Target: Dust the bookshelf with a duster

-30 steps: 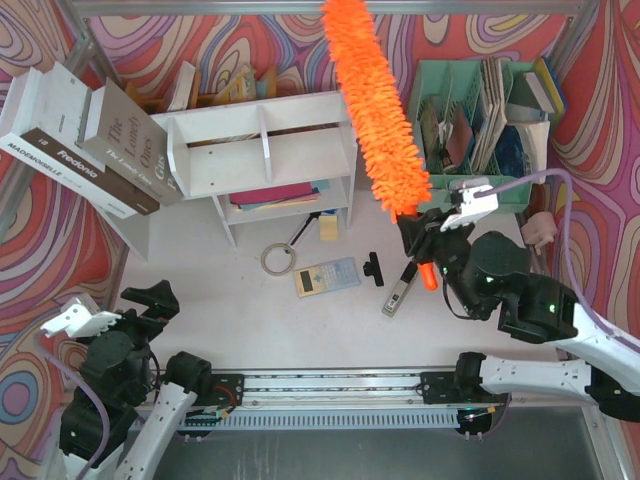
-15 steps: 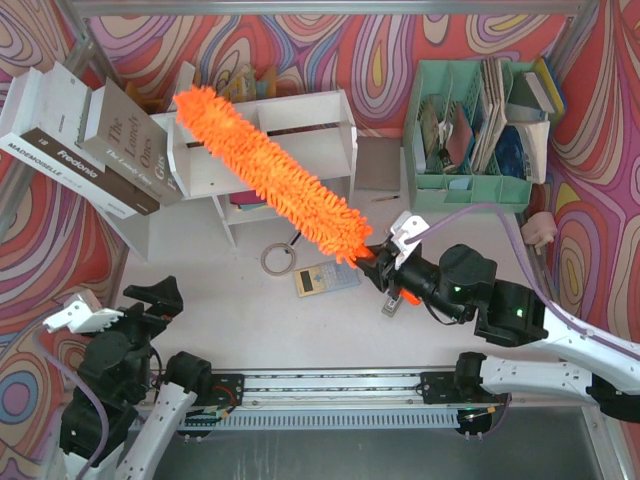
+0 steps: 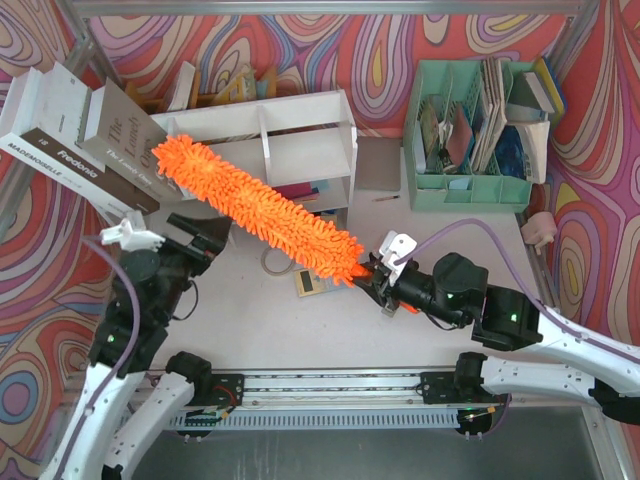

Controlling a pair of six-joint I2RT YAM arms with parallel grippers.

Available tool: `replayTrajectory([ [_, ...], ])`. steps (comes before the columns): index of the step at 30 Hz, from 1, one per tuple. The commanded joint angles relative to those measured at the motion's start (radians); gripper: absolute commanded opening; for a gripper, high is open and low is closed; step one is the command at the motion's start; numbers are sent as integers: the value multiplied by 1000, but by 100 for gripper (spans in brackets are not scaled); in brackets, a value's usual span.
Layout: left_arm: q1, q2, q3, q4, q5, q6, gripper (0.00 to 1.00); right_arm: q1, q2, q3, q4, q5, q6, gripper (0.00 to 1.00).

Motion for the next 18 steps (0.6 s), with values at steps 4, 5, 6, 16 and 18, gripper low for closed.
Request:
replayTrajectory([
  [4, -12, 148, 23, 313, 154, -116, 92, 0, -16, -11, 89, -20, -22, 0],
  [5, -17, 161, 26, 337, 157, -118, 92, 1, -15, -12, 91, -24, -24, 0],
  [6, -26, 177, 28, 355, 156, -118, 91, 0, -15, -15, 93, -29, -25, 0],
  [16, -130, 275, 33, 429, 116, -111, 53, -1, -23, -11, 78, 12, -21, 0],
  [18, -178, 283, 34, 439, 91, -98, 41, -1, -34, -6, 70, 55, -12, 1],
])
